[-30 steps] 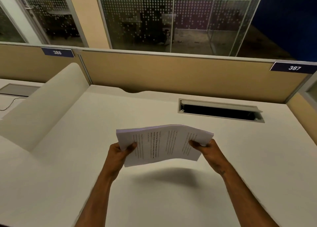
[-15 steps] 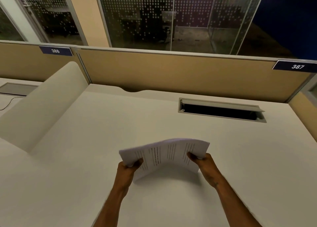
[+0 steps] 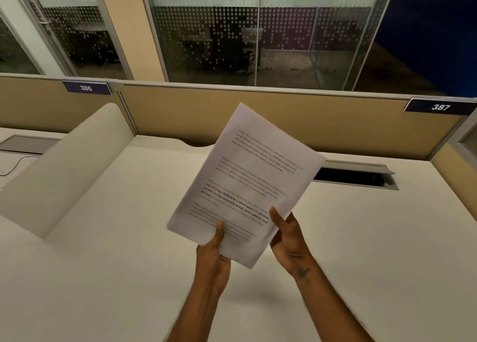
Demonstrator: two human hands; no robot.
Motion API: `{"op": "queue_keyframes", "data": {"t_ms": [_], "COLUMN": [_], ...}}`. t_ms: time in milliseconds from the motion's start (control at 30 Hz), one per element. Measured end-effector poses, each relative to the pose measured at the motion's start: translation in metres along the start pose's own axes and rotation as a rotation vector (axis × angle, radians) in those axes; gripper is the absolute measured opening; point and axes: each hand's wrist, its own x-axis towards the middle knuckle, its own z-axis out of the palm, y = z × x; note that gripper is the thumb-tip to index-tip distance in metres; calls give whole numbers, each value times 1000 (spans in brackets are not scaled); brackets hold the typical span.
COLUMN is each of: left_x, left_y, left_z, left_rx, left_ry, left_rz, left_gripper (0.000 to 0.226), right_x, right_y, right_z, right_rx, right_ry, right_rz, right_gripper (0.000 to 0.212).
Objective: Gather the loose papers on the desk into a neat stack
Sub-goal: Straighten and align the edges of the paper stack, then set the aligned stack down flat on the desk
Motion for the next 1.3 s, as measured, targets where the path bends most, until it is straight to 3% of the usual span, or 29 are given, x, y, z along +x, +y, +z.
{"op": "queue_keyframes", "data": {"t_ms": [200,267,333,400,500,567,633,933,1033,1300], "left_x": [-5,10,24,31,33,31,30,16,15,38], "left_y": [8,35,65,78,73,64,58,24,0,-24], "left_z": [-31,-50,-59,-52,-31,-23,-21,-50,-71,-93], "left_rx": [25,146,430,674,742,712,736,753,787,873], "left_ry": [54,77,44,-77,-248,-194,-120,-25,23,218], "left_rz": [-82,1,98,131,95,131,203,170,120,21], "left_gripper": [66,90,110,99,64,31,13,34,20,9], "right_x": [-1,-3,-4,-3,-1,-1,0,-7,-11,15], "right_y": [-15,-24,-31,-31,-23,-18,-17,23,52,79], "right_z": [3,-4,-9,-12,-12,-12,-11,-39,-57,-70], "right_rx": [-184,-248,-333,-427,-542,-608,-656,-671,-727,-781], "right_ry": [141,145,119,74,8,-7,5,30,38,206], "right_rz": [-12,-6,16,52,88,84,72,138,222,228], "right_gripper": [28,27,31,29,28,24,22,26,38,34]}}
